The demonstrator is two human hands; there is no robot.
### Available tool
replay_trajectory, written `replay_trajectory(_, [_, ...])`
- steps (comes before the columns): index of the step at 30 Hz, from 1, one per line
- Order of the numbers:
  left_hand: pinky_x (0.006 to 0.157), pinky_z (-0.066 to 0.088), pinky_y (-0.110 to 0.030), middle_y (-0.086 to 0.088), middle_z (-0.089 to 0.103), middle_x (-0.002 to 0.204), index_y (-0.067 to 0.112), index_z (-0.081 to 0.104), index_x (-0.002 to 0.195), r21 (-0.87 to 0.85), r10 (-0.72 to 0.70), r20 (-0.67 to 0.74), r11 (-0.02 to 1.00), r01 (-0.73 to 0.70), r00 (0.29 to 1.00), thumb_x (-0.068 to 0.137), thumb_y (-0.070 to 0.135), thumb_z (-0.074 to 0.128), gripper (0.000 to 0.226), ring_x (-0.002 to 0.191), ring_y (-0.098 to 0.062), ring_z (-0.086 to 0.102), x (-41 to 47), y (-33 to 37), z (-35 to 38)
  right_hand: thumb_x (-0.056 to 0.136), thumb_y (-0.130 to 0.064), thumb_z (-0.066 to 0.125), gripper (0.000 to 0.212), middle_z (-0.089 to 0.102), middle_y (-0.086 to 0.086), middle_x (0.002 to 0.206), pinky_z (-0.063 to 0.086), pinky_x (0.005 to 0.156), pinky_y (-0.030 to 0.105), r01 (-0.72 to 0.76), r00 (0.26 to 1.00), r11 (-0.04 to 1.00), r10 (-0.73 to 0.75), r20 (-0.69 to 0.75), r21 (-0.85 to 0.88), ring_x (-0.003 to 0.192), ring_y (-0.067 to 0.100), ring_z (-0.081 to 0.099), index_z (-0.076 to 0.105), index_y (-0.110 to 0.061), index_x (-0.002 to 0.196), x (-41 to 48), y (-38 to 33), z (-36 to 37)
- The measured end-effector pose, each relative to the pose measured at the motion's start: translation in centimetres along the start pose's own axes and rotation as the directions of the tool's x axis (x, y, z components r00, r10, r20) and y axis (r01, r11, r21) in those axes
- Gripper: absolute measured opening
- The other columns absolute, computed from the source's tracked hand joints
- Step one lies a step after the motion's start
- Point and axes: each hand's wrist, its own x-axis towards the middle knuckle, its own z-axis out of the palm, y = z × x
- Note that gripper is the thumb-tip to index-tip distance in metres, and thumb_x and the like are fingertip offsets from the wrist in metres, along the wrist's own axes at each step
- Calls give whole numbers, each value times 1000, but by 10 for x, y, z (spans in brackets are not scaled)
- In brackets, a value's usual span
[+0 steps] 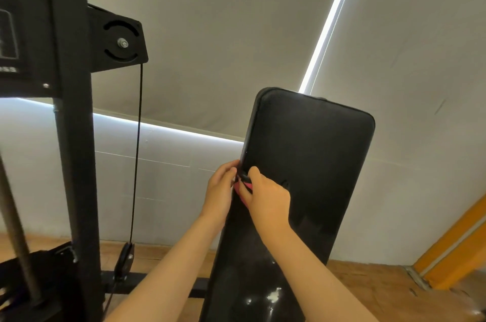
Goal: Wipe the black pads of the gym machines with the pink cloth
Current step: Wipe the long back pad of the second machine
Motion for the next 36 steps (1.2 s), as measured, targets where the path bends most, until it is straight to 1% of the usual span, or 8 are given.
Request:
replay_trajectory(9, [65, 45, -20, -2, 62, 84, 12, 64, 92, 52, -4, -187, 999, 14, 982, 99, 15, 47, 19, 78, -15, 58, -41, 0, -6, 95, -46, 50, 28, 62, -7, 78, 52, 62, 27, -111, 993, 970, 116, -14, 214, 64, 9, 60, 51, -21, 106, -15, 0, -12])
replay_trajectory(13, [64, 53, -23, -6, 64, 77, 6, 62, 93, 20, 47, -105, 999, -45, 993, 99, 15, 49, 18, 68, -18, 61, -53, 7, 3, 95, -47, 51, 24, 59, -9, 72, 51, 58, 26, -132, 986, 930, 159, -52, 344, 60, 6, 57, 50, -23, 96, -17, 2, -17])
replay_trajectory(17, [78, 55, -24, -4, 67, 99, 10, 59, 105, 34, 87, -24, 996, -86, 996, 98, 24, 48, 19, 90, -13, 66, -55, 10, 12, 95, -39, 55, 16, 62, -9, 71, 51, 60, 21, -167, 982, 735, 184, 44, 657, 65, 5, 61, 57, -24, 92, -18, 4, -24])
replay_trajectory(22, [75, 52, -16, 4, 60, 107, 21, 50, 114, 53, 144, 3, 988, -144, 990, 78, 46, 58, 44, 96, -6, 62, -53, 15, 18, 100, -23, 47, 22, 67, -5, 86, 57, 77, 31, -207, 974, 493, 187, 130, 845, 83, 9, 66, 69, -23, 93, -20, 9, -31])
replay_trajectory(25, [81, 52, -20, 5, 58, 115, 23, 43, 124, 32, 126, -30, 992, -125, 992, 85, 39, 59, 45, 103, -8, 61, -52, 14, 24, 100, -15, 47, 27, 70, -1, 89, 59, 76, 37, -267, 958, 346, 193, 211, 899, 84, 13, 69, 71, -17, 89, -19, 6, -33])
replay_trajectory(29, [78, 51, -16, 6, 60, 113, 26, 45, 128, 56, 141, -75, 989, -137, 987, 95, 36, 50, 35, 99, -7, 62, -45, 10, 22, 101, -16, 45, 26, 70, 1, 84, 59, 74, 37, -212, 973, 372, 164, 160, 904, 80, 16, 68, 69, -19, 92, -22, 7, -36])
replay_trajectory(34, [77, 54, -20, 2, 63, 110, 22, 52, 126, 58, 133, -73, 990, -129, 988, 86, 46, 51, 46, 98, -12, 63, -34, 12, 18, 103, -14, 40, 19, 70, 9, 87, 56, 70, 35, -194, 978, 275, 131, 163, 942, 81, 23, 68, 59, -18, 102, -19, 14, -41])
replay_trajectory(36, [75, 55, -20, 2, 64, 106, 20, 55, 120, 88, 159, -75, 984, -153, 984, 88, 43, 53, 40, 96, -13, 64, -29, 13, 19, 101, -15, 43, 17, 70, 6, 86, 57, 73, 35, -184, 982, 339, 103, 158, 923, 81, 18, 68, 60, -17, 101, -17, 15, -42])
